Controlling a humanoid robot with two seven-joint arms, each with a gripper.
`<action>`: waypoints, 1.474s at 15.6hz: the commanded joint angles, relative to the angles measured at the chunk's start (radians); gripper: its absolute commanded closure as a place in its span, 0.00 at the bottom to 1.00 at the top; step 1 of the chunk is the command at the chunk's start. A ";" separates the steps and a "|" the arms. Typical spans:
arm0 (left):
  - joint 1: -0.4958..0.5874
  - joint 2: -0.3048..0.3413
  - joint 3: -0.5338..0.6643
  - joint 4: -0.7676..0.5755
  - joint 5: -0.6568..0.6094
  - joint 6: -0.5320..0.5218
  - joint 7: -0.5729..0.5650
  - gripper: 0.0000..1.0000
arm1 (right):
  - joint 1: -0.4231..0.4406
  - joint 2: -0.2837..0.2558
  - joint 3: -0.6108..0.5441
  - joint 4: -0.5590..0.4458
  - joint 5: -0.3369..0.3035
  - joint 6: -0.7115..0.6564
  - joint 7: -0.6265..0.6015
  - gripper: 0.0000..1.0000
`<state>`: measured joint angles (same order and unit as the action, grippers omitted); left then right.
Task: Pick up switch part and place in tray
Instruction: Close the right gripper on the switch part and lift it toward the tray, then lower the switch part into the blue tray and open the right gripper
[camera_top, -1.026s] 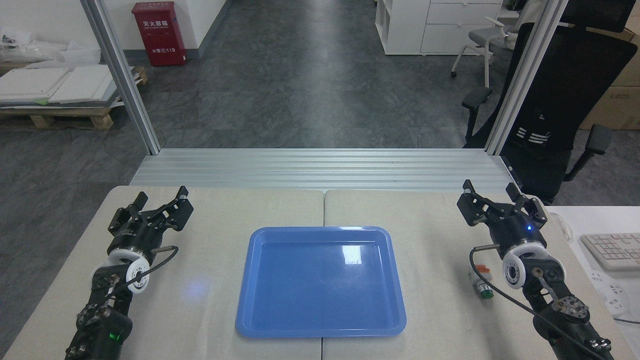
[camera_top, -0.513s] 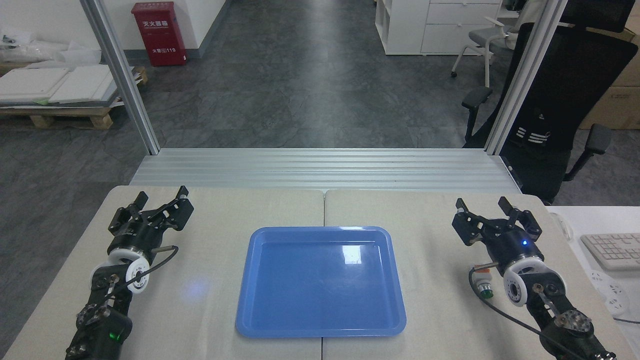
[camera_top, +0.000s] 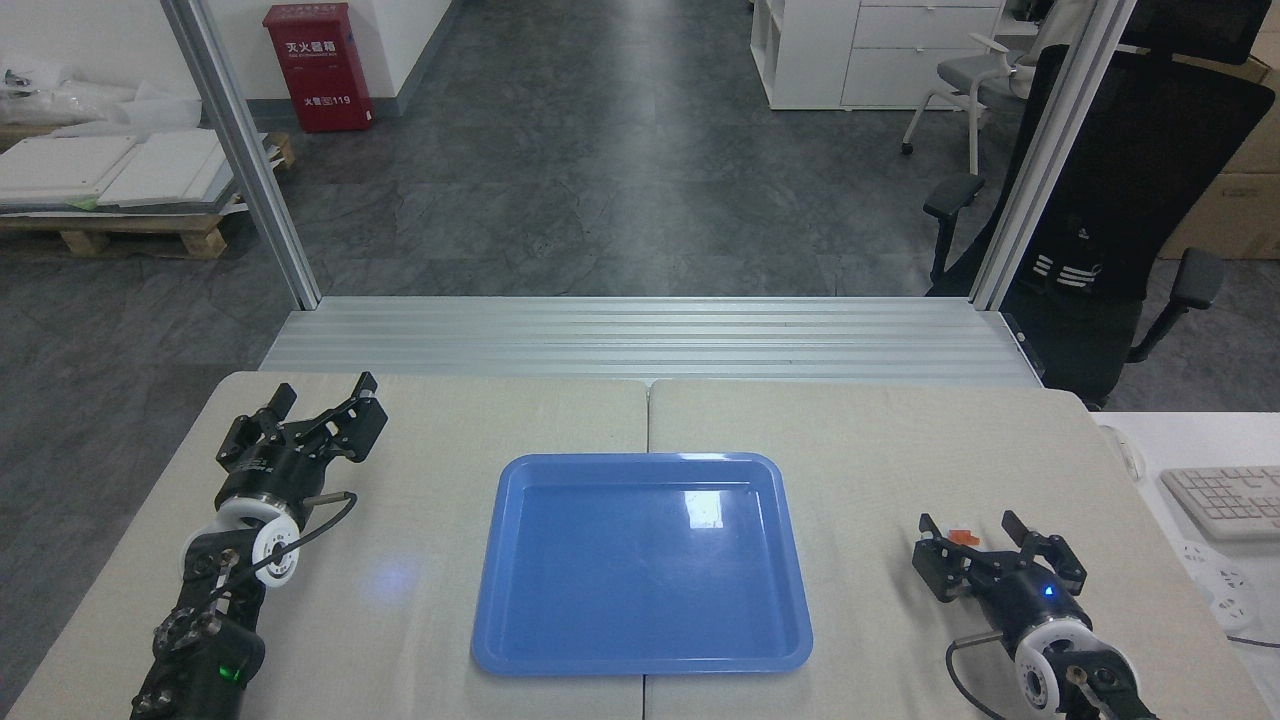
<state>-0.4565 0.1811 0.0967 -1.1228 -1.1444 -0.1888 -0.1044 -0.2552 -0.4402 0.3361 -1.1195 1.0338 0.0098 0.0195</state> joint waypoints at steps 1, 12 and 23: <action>-0.001 0.000 0.000 0.000 0.000 0.000 0.000 0.00 | 0.002 0.003 0.011 0.066 0.002 0.001 0.000 0.02; 0.001 0.000 0.000 0.000 0.002 0.000 0.000 0.00 | -0.022 0.026 -0.008 0.009 -0.008 0.079 -0.010 0.92; -0.001 0.000 0.000 0.000 0.002 0.000 0.000 0.00 | -0.134 0.436 0.326 -0.143 0.233 0.355 0.282 0.91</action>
<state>-0.4560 0.1810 0.0966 -1.1228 -1.1440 -0.1886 -0.1044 -0.3830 -0.0350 0.5872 -1.2988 1.2437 0.3257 0.2125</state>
